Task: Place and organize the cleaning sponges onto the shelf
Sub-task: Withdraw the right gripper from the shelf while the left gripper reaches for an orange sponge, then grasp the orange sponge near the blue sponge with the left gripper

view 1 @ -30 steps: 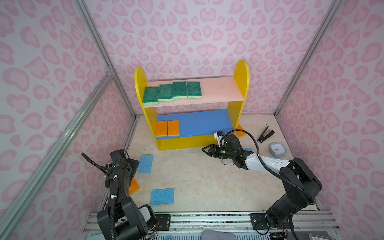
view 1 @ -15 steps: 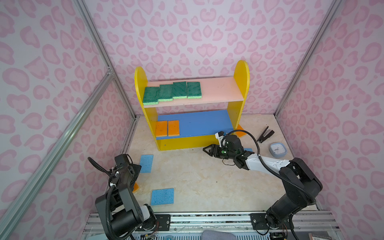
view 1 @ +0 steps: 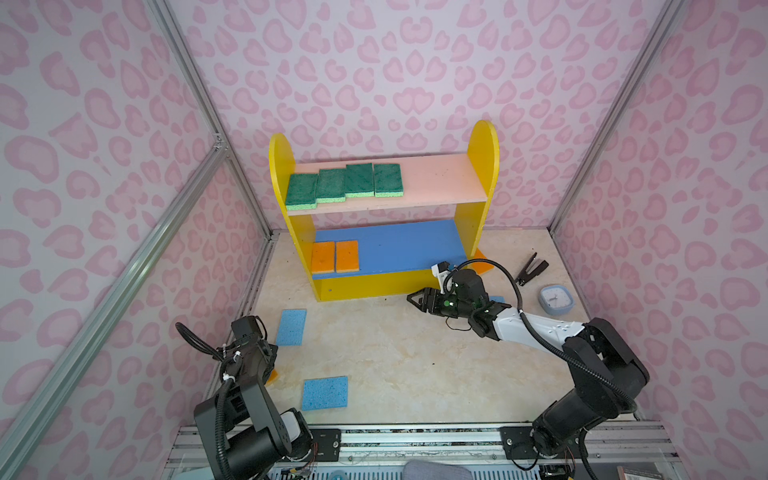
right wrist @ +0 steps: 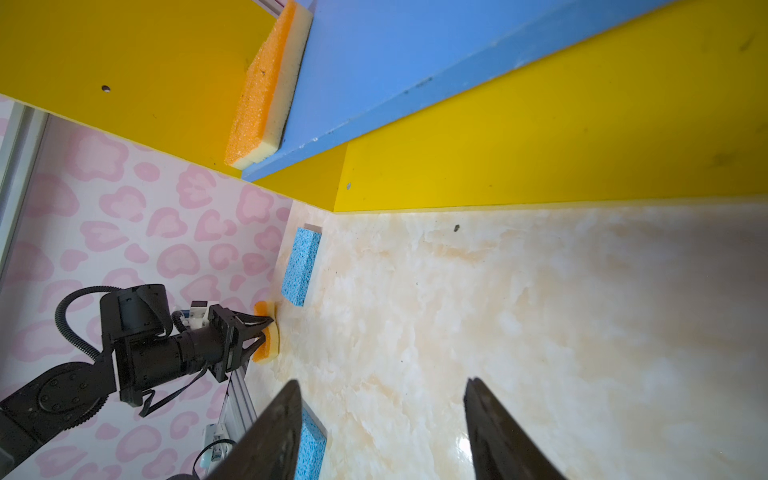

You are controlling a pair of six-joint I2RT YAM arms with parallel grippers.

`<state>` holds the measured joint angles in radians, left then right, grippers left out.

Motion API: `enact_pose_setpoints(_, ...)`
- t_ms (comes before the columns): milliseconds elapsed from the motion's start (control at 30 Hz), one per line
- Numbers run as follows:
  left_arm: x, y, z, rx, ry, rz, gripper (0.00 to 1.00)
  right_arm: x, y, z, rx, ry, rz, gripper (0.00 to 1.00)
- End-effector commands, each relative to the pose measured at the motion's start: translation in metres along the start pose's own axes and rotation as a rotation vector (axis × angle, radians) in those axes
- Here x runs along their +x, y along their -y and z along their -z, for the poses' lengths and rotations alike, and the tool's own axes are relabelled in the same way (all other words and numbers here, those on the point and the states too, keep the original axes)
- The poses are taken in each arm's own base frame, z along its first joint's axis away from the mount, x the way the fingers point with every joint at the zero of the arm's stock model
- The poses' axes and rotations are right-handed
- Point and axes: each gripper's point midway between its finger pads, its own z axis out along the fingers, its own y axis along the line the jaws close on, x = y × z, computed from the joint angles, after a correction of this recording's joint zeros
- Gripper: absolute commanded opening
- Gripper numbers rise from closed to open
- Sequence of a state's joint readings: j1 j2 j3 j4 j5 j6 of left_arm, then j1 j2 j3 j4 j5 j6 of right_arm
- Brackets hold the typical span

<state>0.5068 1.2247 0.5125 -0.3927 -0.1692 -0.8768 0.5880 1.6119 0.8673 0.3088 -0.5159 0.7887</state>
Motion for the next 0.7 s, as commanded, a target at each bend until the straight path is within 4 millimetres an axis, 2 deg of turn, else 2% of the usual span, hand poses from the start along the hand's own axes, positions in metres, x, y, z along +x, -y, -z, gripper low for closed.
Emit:
enact_pose_setpoints(0,0.000,0.021,0.010,0.112,-0.019,-0.003,0.13,0.001,0.003,-0.002,0.000,0.004,0.012,0.63)
enact_pose_setpoints(33,-0.001,0.025,0.015,0.131,-0.022,-0.010,0.05,0.001,0.003,-0.003,-0.001,0.004,0.012,0.63)
enact_pose_setpoints(67,-0.001,0.029,0.022,0.155,-0.030,-0.024,0.04,0.001,0.004,-0.004,-0.001,0.002,0.009,0.63)
enact_pose_setpoints(267,-0.003,0.058,0.083,0.303,-0.024,-0.142,0.04,0.001,0.006,-0.003,0.009,0.006,0.016,0.63)
enact_pose_setpoints(367,0.015,0.076,0.114,0.383,-0.048,-0.252,0.03,0.001,0.007,-0.003,0.015,0.008,0.018,0.63)
enact_pose_setpoints(467,0.046,0.087,0.130,0.455,-0.108,-0.340,0.03,0.000,0.006,-0.002,0.015,0.012,0.019,0.63)
enact_pose_setpoints(667,0.140,0.106,0.143,0.516,-0.227,-0.602,0.03,-0.004,0.003,0.011,0.048,0.037,0.048,0.63)
